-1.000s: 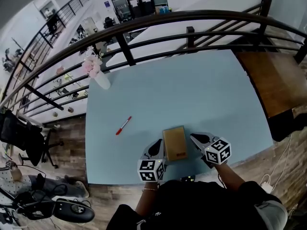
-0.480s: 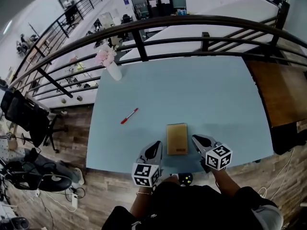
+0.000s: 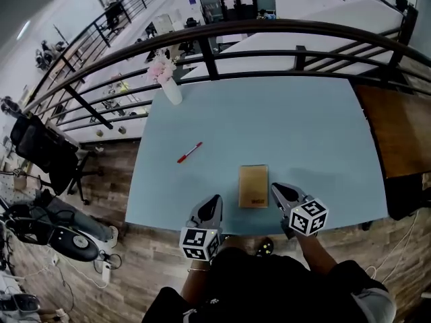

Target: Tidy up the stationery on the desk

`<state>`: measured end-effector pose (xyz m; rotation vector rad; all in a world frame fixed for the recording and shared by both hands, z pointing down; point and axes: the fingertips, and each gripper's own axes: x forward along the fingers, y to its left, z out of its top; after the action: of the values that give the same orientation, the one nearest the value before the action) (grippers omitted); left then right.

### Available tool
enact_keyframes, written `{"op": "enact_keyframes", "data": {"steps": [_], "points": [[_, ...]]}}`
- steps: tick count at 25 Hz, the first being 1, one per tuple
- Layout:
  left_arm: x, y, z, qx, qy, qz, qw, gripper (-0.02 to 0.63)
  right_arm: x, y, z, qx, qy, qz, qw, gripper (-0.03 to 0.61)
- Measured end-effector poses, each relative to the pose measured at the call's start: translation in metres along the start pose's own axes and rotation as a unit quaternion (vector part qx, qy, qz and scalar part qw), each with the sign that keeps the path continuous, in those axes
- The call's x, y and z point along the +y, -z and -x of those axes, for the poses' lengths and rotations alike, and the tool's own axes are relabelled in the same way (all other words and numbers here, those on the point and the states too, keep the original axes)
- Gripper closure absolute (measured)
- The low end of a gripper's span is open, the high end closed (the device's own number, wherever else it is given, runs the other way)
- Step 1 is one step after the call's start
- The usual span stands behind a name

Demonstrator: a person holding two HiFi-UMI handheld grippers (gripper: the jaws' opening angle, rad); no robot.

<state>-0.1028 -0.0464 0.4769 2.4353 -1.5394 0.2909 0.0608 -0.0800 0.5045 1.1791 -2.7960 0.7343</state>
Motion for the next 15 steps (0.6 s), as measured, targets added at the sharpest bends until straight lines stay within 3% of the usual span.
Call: {"op": "enact_keyframes", "data": {"steps": [8, 15], "points": [[0.013, -0.007, 0.002, -0.006, 0.021, 0.002, 0.9998, 0.617, 0.012, 0.000, -0.013, 0.000, 0.010, -0.021, 1.000, 0.571], [0.079, -0.001, 0.018, -0.010, -0.006, 0.009, 0.9999, 0.617, 0.037, 0.002, -0.058, 0.003, 0.012, -0.020, 1.000, 0.571]]}}
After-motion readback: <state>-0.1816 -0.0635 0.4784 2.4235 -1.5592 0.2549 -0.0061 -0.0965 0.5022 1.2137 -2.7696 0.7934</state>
